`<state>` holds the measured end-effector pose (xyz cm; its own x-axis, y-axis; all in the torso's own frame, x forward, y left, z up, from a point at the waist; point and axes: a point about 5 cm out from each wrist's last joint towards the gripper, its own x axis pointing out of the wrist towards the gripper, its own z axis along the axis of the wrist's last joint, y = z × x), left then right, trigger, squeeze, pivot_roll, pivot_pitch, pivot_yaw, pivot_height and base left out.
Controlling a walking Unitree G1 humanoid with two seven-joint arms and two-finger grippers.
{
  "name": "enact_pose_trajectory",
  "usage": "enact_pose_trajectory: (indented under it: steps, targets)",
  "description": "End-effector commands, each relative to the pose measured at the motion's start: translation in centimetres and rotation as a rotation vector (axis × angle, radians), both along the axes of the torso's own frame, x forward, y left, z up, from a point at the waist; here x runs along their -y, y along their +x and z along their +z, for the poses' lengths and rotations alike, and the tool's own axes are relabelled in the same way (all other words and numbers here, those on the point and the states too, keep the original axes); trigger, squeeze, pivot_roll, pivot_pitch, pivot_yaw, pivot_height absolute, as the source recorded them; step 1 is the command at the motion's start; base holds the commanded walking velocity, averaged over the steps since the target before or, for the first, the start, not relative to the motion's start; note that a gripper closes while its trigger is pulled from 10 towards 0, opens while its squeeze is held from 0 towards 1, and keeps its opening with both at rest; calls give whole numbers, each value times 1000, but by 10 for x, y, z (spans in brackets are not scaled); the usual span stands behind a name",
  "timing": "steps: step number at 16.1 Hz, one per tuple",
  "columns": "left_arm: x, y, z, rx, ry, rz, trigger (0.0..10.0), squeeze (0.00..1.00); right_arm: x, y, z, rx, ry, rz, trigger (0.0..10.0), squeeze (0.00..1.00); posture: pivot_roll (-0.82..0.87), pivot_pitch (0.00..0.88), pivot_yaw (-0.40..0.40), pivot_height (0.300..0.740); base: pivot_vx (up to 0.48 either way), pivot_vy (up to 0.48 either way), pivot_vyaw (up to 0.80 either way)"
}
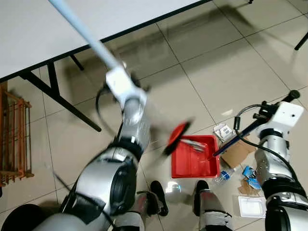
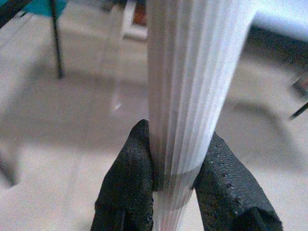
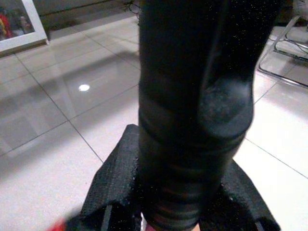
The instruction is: Sweep floor
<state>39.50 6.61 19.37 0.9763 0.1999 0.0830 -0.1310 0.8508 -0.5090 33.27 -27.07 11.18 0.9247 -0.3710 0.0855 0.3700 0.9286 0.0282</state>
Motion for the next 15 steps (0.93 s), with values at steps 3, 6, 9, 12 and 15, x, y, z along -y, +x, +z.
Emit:
enact_pose_trajectory:
  steps: [3,6,9,12,15]
  targets:
    - [155,-63,21,-8,-241,-383,10000,0,-8,-15,-44,-195,58,5,10000,0,-230,308,215,740,0,0,0]
    - [145,-58,15,13,-193,-372,10000,0,-7,-14,-44,-197,58,6,10000,0,-228,302,211,740,0,0,0]
    - [105,-41,9,95,-81,-276,10000,0,-6,-14,-43,-200,56,7,10000,0,-214,299,206,740,0,0,0]
    - [45,-24,-4,145,88,-107,10000,0,-8,-12,-43,-203,57,15,10000,0,-206,296,203,740,0,0,0]
    - [-13,-16,-24,95,223,25,10000,0,-9,-12,-44,-205,57,22,10000,0,-206,292,198,740,0,0,0]
